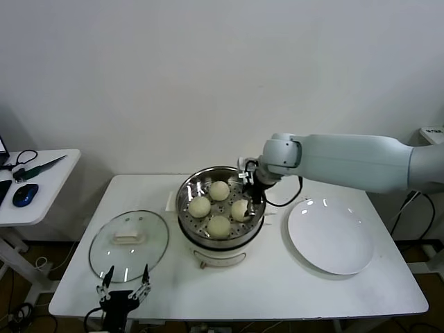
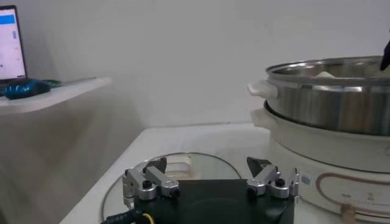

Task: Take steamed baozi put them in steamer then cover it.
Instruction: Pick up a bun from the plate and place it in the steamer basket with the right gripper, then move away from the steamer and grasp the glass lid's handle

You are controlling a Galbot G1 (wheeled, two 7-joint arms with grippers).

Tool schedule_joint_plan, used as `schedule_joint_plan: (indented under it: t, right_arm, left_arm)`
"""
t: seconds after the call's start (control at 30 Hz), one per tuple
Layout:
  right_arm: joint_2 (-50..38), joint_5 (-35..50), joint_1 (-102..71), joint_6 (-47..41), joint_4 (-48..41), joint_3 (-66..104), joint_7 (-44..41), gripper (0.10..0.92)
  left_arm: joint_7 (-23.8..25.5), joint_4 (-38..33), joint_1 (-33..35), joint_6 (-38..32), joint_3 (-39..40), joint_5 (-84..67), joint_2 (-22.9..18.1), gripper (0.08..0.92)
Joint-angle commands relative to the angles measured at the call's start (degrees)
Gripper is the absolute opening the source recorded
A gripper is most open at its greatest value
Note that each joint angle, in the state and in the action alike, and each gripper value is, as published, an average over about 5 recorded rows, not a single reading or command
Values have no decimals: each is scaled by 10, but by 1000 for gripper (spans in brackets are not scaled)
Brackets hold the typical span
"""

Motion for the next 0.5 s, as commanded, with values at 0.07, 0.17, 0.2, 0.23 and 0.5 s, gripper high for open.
schedule_joint_plan:
  t: [0.07,0.17,0.2,0.23,0.5]
  right_arm:
    - [-52,23,75,48,-5,9,-45,822]
    - [-101,37,40,22,-20,87,12,823]
    - [-121,39,15,17,-23,128,43,823]
    - [-143,37,-15,13,-24,173,77,823]
    - [-278,17,-306,44,19,528,273,823]
  left_arm:
    - [-7,-2,0,7,1,-2,0,823]
    - [-15,-8,4,6,2,-10,0,823]
    - [-18,-9,5,4,3,-13,0,823]
    - [-21,-11,7,4,2,-16,1,823]
    - [-20,-20,6,8,0,-13,9,823]
